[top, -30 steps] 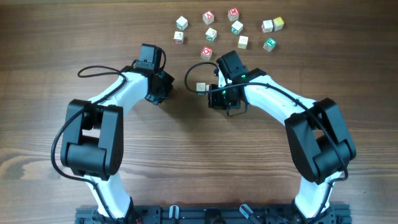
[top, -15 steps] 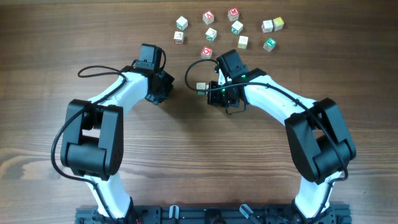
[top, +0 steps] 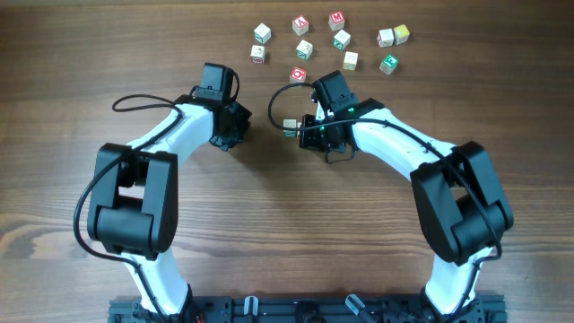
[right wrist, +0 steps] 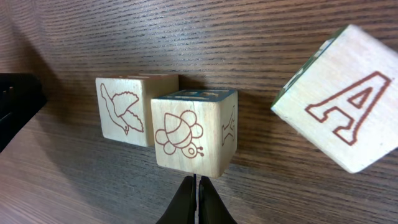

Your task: Form a horizontal line

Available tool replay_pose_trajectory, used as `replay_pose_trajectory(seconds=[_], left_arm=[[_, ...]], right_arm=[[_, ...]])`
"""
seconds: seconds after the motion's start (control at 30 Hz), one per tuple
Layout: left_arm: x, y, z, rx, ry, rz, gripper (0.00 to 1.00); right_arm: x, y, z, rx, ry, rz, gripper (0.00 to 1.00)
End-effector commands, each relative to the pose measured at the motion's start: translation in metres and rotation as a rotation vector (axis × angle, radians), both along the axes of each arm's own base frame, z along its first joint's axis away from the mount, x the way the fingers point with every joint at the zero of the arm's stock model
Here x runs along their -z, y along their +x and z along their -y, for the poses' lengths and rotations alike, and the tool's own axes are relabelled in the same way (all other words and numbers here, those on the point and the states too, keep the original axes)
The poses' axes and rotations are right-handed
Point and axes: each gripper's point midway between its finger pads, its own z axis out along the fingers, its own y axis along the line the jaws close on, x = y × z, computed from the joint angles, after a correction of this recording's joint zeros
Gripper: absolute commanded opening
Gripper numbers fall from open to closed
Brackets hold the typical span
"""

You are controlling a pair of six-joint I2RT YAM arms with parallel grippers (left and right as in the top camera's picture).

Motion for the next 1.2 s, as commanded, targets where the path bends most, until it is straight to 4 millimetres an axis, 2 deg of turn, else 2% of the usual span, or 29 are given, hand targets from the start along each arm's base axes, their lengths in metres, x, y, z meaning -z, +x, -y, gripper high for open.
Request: replay_pose_trajectory(seconds=[0.0, 0.93, 1.03, 1.17], left_arm=[[0.042, -0.028, -0.015, -0.013, 0.077, -0.122, 0.17], [0.042, -0.028, -0.015, -0.013, 0.077, -0.122, 0.17], [0.042, -0.028, -0.015, -0.013, 0.077, -0.122, 0.17], [0.042, -0.028, -0.015, -0.013, 0.077, -0.122, 0.17]], right_arm=[[0.005, 0.005, -0.001, 0.018, -0.011, 0.005, 0.05], [0.003, 0.013, 0.000, 0.028, -0.017, 0.039, 0.05], [0.005, 0.008, 0.001, 0.028, -0.021, 0.018, 0.05], [0.015, -0.008, 0.017, 0.144, -0.081, -0.093, 0.05]])
